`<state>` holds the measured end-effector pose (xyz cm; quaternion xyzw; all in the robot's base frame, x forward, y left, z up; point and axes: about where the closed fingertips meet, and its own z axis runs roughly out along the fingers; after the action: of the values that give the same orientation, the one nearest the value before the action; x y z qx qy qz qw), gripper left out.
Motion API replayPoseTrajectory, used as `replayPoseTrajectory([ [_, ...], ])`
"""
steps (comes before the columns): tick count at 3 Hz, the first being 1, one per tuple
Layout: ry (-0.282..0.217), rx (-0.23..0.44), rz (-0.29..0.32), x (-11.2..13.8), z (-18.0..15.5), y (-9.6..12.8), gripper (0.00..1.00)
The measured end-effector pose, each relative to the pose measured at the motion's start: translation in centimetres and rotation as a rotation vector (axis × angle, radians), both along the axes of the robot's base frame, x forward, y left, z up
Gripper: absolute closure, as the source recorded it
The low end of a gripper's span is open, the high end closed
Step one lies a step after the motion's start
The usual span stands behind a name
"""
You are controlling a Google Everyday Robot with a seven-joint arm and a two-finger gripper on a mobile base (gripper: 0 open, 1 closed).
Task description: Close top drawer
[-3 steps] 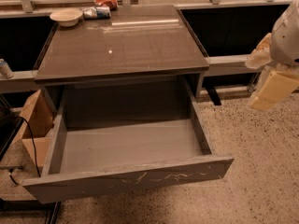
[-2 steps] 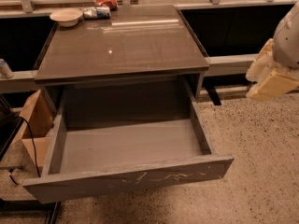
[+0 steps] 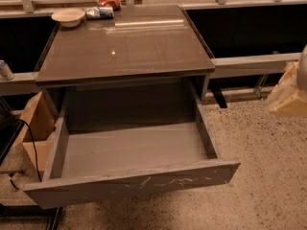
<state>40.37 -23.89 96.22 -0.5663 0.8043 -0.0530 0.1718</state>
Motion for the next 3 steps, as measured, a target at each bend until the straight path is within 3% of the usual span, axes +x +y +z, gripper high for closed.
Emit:
replayPoseTrajectory([
  [2, -0.048, 0.057, -0.067, -3.2, -3.8, -1.1, 1.0],
  [3, -0.004, 0.2, -0.102, -4.3, -8.9, -2.1, 1.0],
])
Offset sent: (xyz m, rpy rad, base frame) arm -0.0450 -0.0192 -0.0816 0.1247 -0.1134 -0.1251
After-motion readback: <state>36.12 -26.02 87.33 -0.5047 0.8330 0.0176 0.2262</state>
